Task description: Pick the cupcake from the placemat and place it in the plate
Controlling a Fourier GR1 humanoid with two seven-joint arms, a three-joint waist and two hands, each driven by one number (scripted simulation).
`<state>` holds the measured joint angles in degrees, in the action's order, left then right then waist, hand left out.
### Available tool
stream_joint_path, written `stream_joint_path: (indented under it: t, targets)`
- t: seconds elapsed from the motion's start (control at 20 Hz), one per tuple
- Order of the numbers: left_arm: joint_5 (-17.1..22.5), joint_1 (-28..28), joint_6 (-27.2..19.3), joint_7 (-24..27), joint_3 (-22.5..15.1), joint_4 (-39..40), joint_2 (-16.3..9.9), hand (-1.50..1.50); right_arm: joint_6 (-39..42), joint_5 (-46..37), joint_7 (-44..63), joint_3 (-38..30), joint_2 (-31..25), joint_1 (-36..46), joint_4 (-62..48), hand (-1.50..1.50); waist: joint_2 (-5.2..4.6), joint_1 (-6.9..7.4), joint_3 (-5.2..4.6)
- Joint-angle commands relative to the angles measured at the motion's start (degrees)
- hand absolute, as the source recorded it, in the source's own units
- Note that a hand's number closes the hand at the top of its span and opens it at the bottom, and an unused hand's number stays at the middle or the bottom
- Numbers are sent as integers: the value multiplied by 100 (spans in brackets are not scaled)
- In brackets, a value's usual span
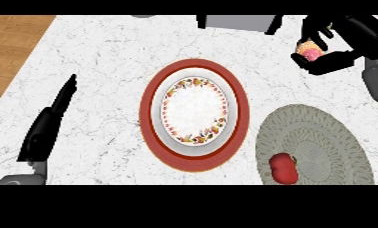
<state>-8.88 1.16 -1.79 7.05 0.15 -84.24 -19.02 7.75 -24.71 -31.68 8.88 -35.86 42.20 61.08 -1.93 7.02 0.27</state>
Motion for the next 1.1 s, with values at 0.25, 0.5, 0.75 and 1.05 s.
stream_joint_path:
  t: [0.25, 0.5, 0.75, 1.05]
  targets:
    - [35, -385, -59, -3, 195, -77, -12, 0, 1022, 419, -2089, -66, 485, 1338, -1624, 150, 117, -353, -21]
    - [16, -502, -32, -242, 222, -325, 4, 0, 1324, 400, -1568, 219, 1139, 1684, -1304, 150, 185, -553, -27]
    - [160, -871, 94, 131, 530, -206, -113, 0, 1385, 465, -603, 432, 1852, 1570, -663, 150, 209, -626, -30]
    - [1, -463, 28, -438, 380, -524, -10, 0, 1481, 122, 530, 968, 2671, 1550, -295, 150, 213, -666, -26]
